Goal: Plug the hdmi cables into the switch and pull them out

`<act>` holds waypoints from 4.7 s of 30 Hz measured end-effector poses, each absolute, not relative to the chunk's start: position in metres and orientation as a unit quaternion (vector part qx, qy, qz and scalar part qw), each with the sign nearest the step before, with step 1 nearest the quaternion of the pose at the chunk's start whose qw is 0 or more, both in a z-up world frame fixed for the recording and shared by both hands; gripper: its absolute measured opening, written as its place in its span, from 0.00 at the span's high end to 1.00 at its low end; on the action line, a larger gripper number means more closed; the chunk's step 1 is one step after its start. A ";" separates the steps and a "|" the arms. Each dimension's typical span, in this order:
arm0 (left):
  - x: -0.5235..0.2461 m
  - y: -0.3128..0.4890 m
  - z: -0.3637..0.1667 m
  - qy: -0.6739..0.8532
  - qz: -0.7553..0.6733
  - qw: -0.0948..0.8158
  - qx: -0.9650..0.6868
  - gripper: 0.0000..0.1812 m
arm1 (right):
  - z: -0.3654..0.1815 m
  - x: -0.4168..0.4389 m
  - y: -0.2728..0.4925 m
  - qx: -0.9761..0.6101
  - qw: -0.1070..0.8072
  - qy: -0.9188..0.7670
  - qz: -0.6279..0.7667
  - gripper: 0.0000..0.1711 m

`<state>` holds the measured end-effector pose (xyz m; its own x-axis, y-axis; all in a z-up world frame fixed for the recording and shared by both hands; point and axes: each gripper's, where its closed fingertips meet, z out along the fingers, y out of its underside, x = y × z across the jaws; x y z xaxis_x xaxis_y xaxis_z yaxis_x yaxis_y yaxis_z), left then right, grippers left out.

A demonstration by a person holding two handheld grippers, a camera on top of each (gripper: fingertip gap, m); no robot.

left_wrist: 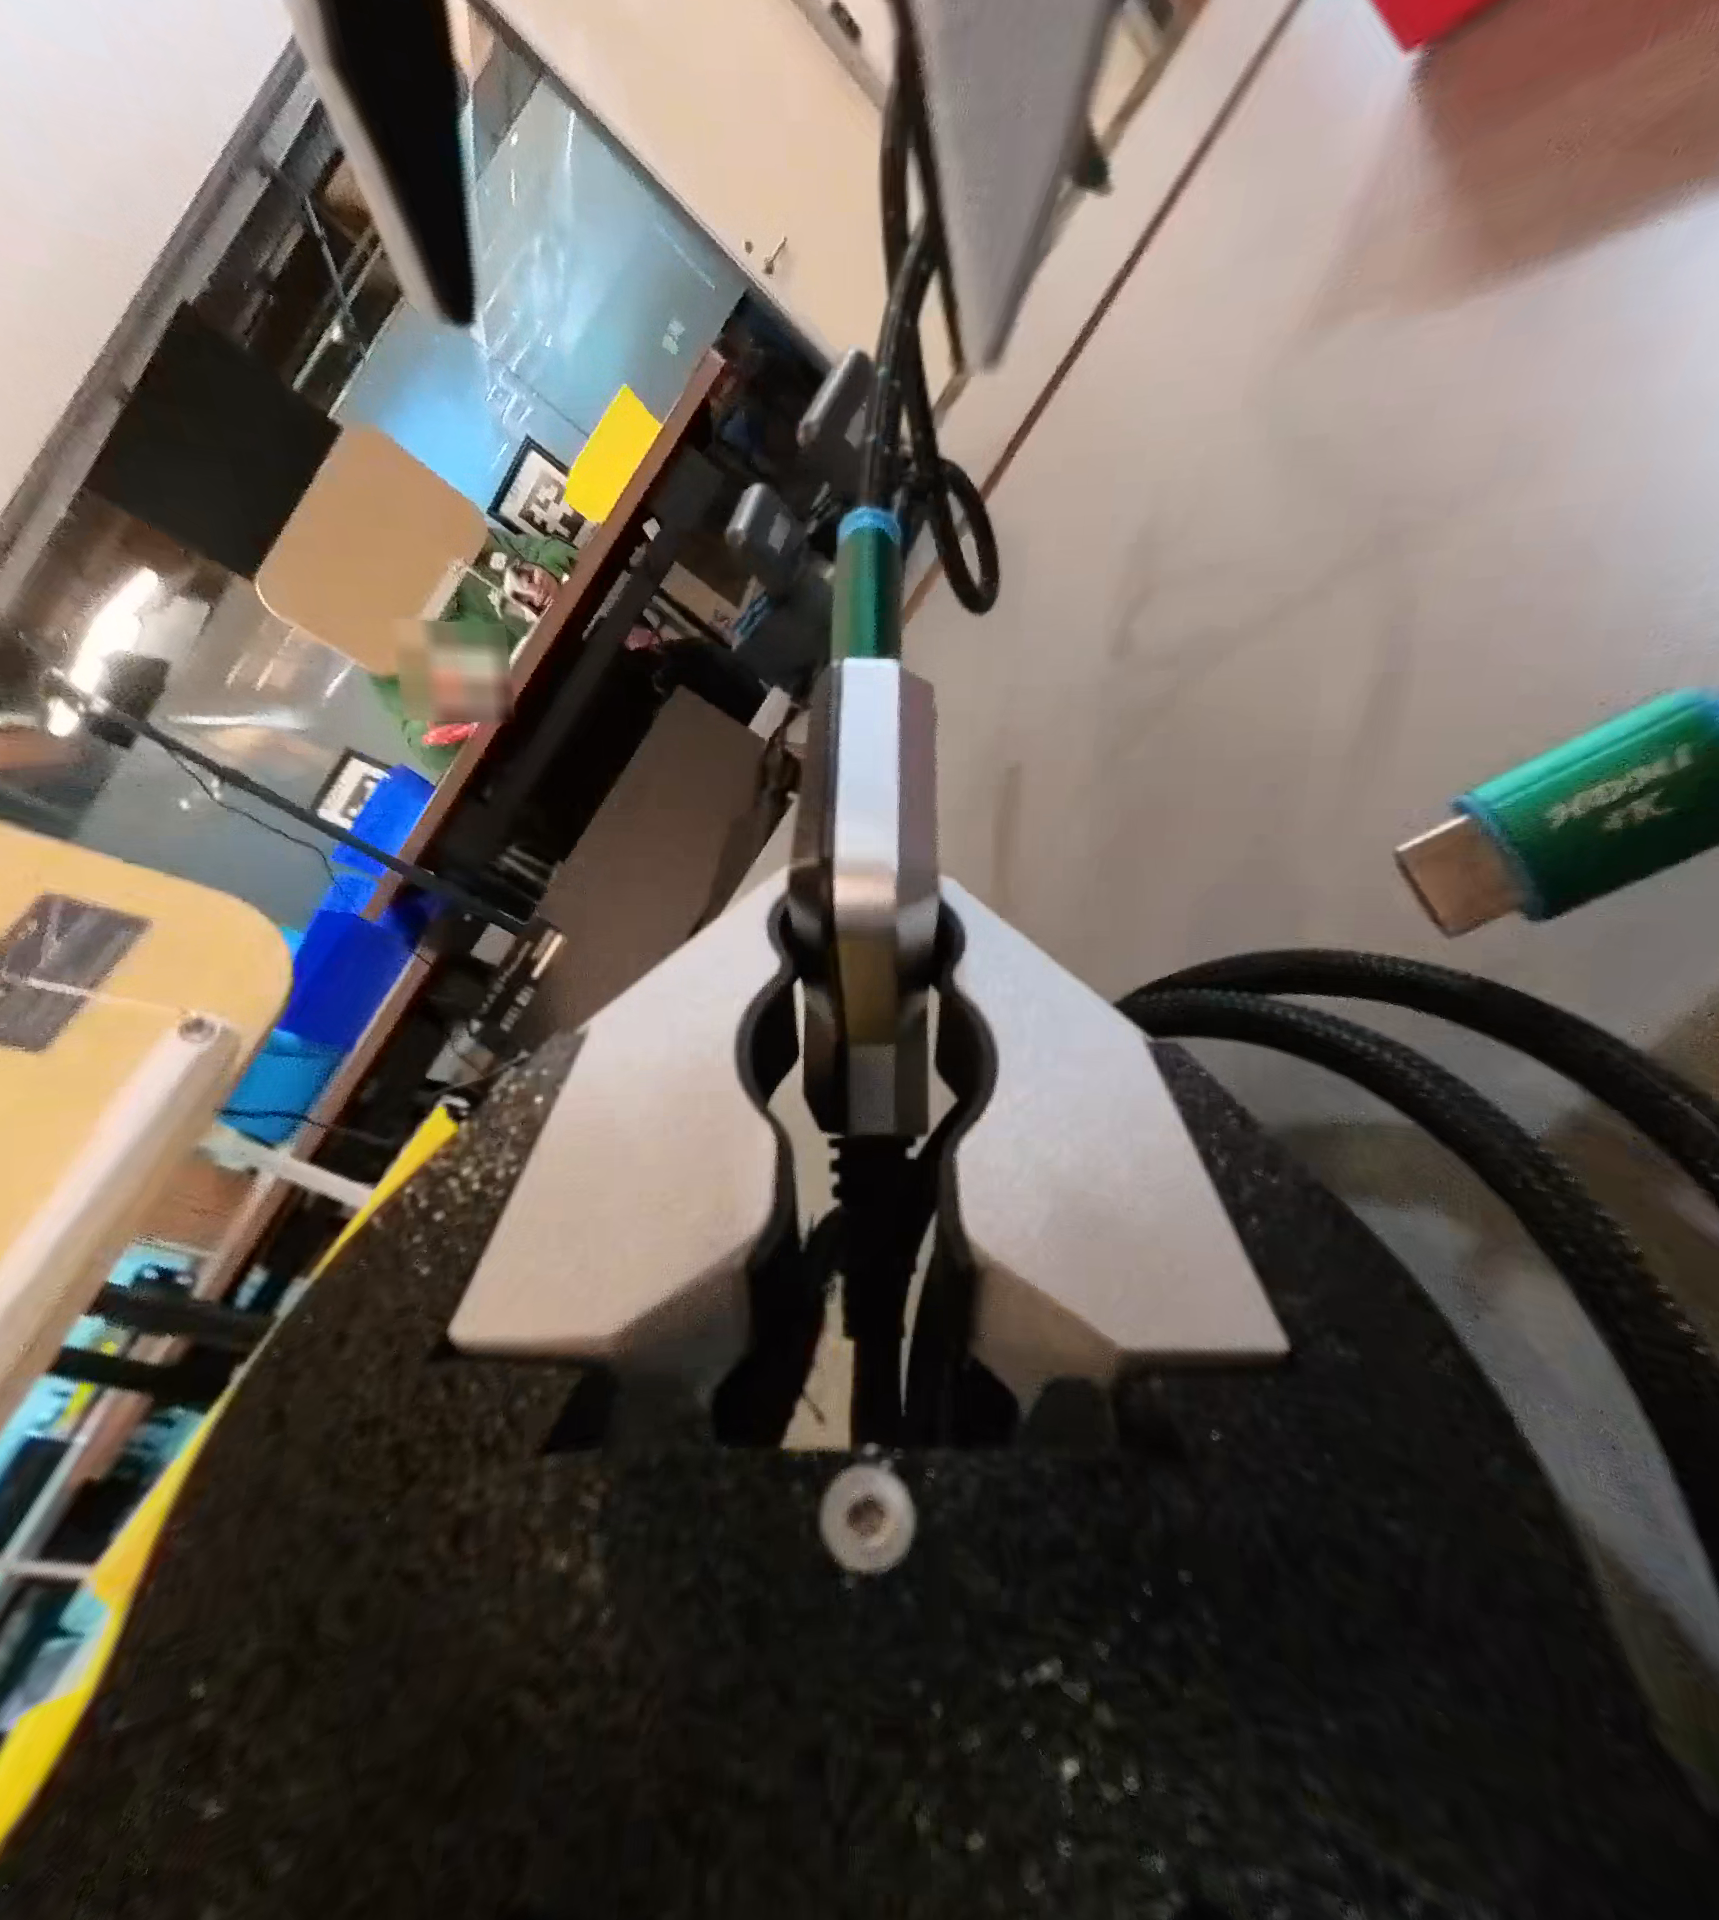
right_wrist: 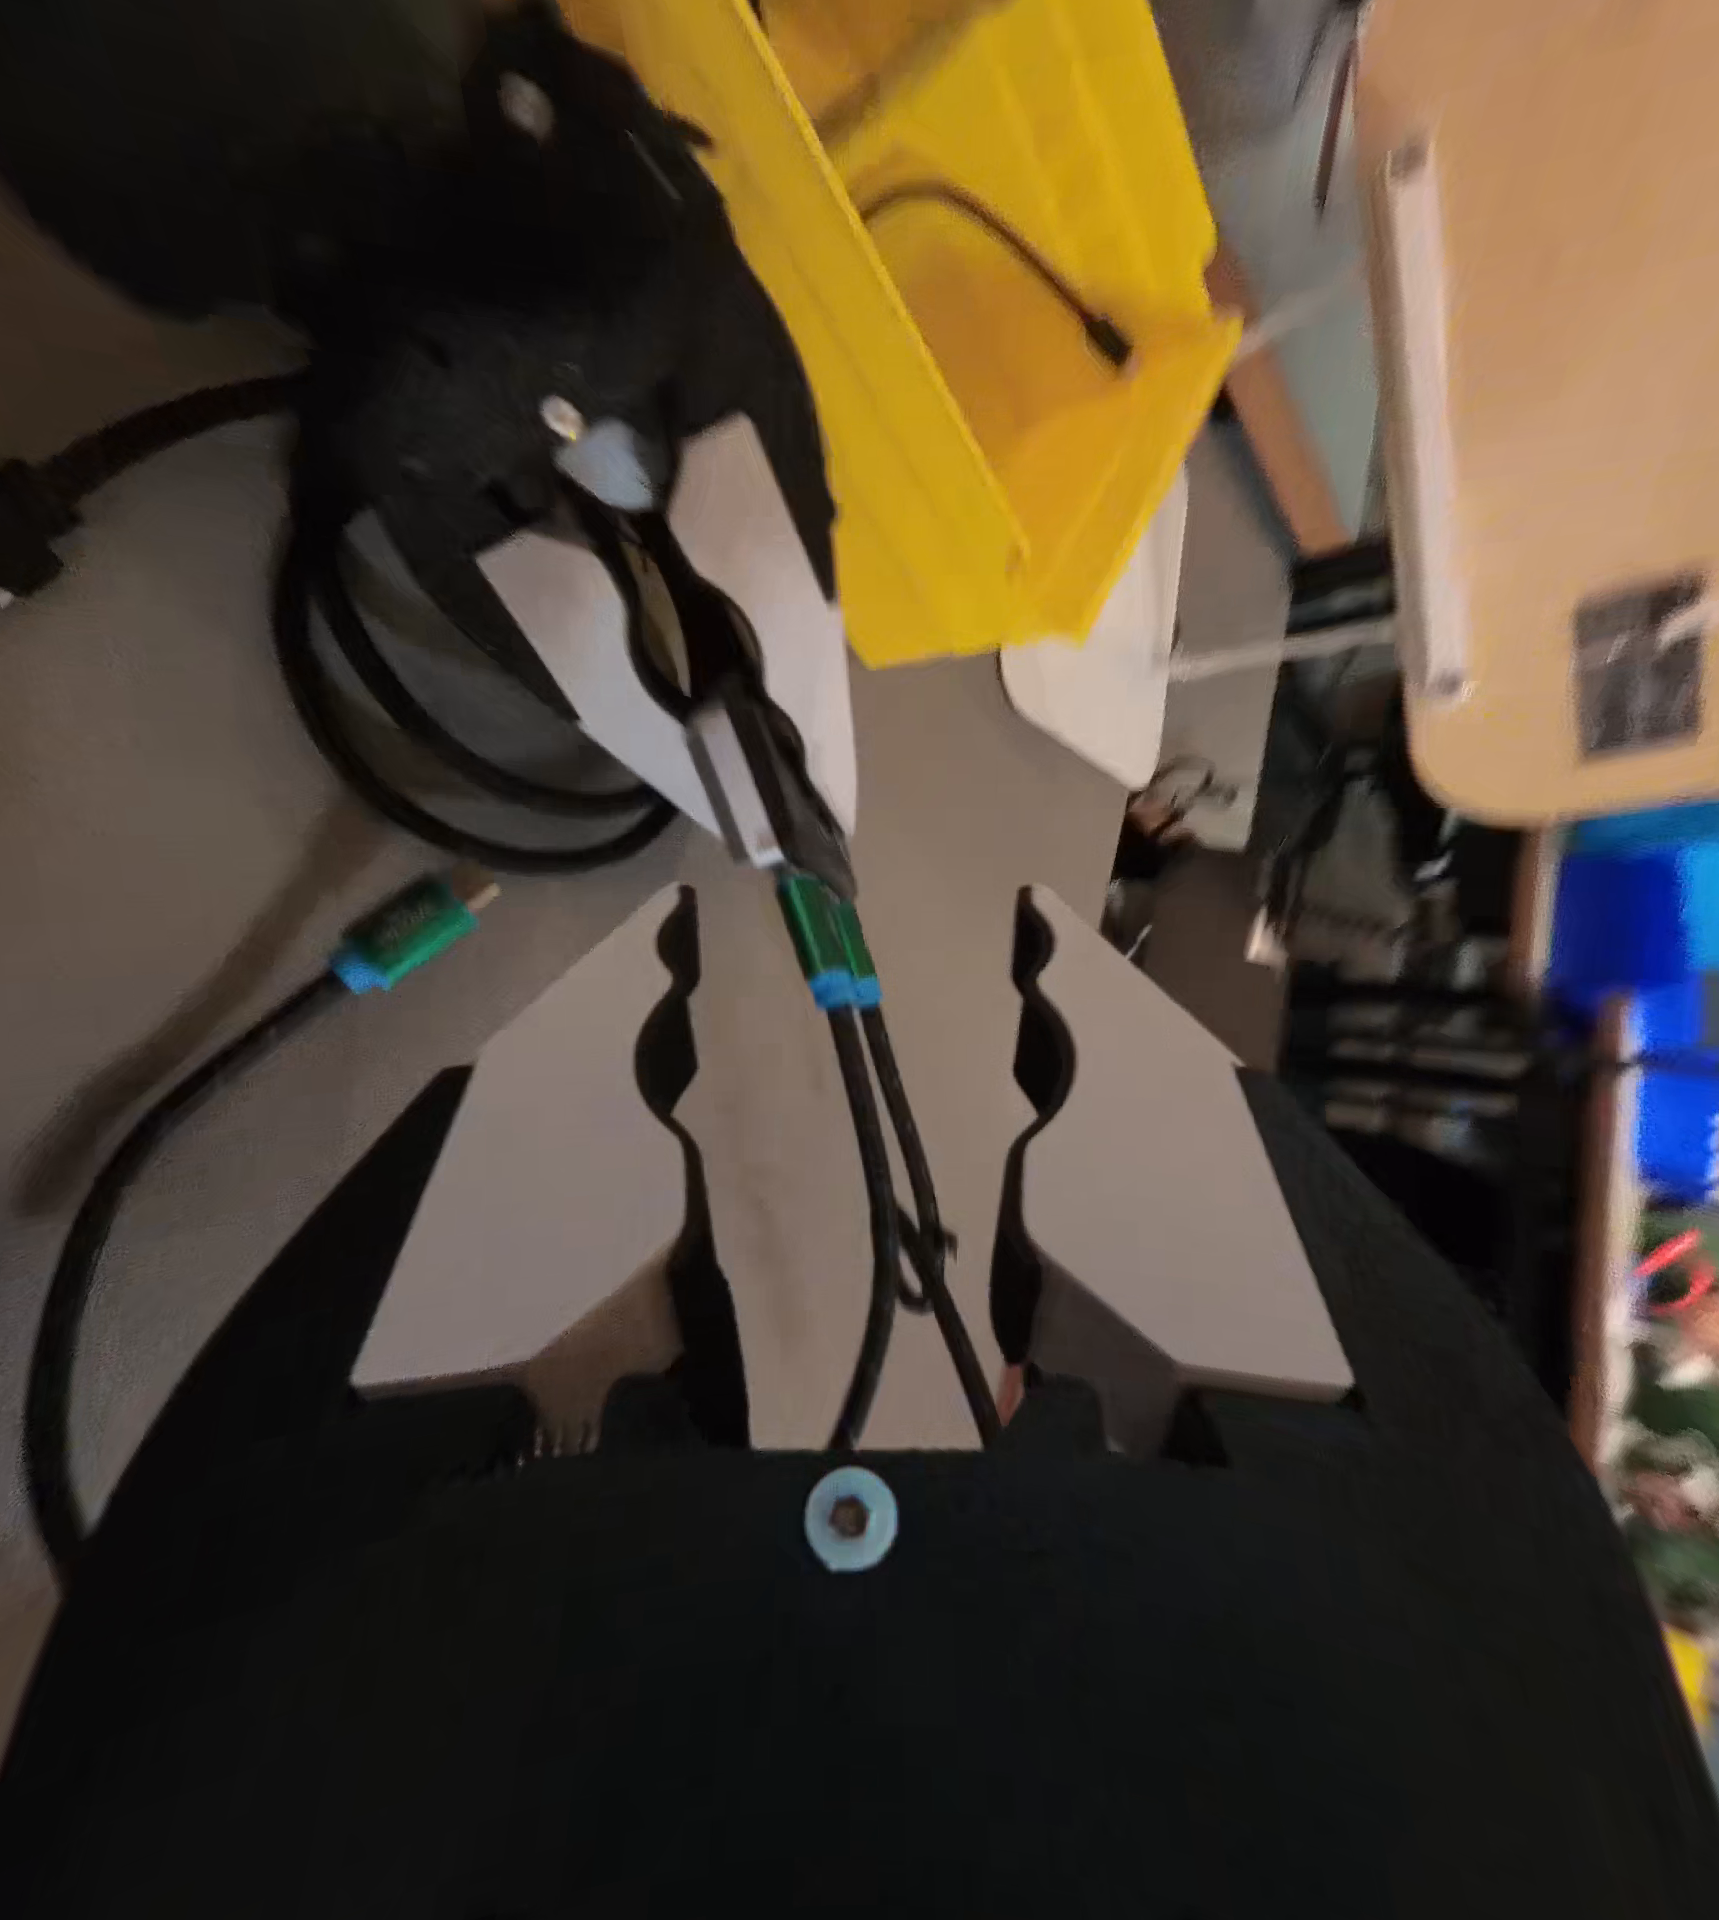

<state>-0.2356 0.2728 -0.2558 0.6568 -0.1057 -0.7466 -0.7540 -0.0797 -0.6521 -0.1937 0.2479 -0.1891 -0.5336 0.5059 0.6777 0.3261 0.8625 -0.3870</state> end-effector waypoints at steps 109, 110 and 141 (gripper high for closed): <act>-0.195 0.254 -0.216 0.330 0.223 0.723 -0.564 0.77 | -0.161 0.142 0.536 -0.449 0.250 -0.753 -0.412 0.65; -0.195 0.255 -0.216 0.331 0.223 0.723 -0.564 0.76 | -0.144 0.135 0.534 -0.471 0.297 -0.726 -0.403 0.64; -0.191 0.256 -0.224 0.347 0.212 0.712 -0.573 0.75 | -0.210 -0.150 0.327 -0.411 0.725 -0.491 0.253 0.76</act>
<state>-0.1911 0.2563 -0.2241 0.6704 -0.0958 -0.7358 -0.6983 0.2540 -0.6692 -0.1496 0.3274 -0.2096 0.3901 0.7707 0.5037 0.0360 0.5339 -0.8448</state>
